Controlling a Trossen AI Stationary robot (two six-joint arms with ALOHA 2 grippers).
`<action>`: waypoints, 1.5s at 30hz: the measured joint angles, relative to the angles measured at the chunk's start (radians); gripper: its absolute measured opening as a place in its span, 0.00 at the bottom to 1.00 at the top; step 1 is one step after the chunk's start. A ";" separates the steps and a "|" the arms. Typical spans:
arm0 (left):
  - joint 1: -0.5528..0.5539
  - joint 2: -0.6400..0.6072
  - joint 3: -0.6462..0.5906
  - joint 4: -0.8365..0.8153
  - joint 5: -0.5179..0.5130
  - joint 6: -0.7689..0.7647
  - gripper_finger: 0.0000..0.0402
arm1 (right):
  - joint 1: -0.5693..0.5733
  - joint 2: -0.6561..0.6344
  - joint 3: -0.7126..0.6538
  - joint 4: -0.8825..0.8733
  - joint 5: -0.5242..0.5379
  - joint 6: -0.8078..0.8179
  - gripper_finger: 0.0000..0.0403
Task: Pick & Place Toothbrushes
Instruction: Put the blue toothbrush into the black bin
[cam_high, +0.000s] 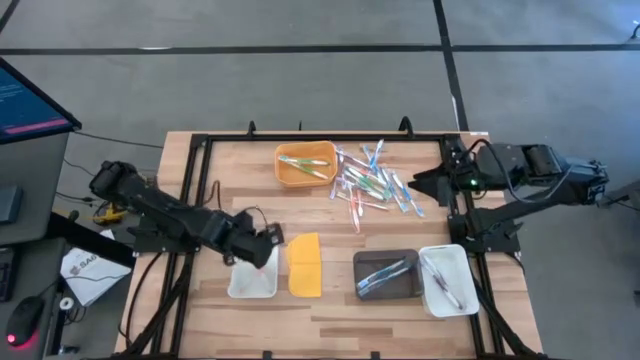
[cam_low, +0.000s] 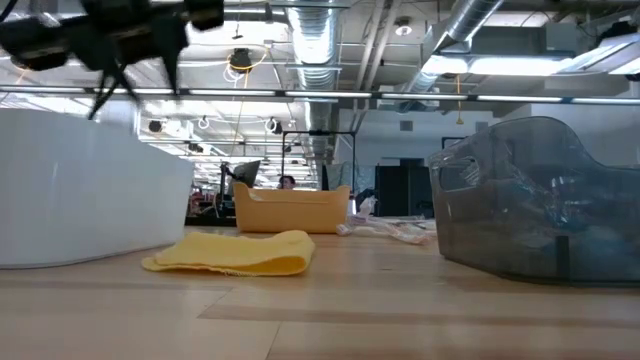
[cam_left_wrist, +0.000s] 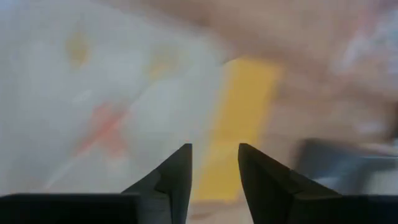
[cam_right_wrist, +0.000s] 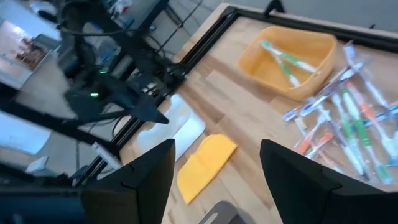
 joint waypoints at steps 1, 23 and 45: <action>0.000 -0.015 0.000 0.017 -0.067 0.015 0.30 | -0.014 0.002 0.000 0.000 0.001 0.000 0.58; 0.335 -0.091 -0.001 0.479 -0.303 1.003 0.29 | -0.243 0.193 0.000 0.148 -0.006 -0.024 0.58; 0.525 -0.090 -0.026 0.617 0.227 1.462 0.29 | -0.422 0.181 0.000 -0.185 0.022 -0.469 0.58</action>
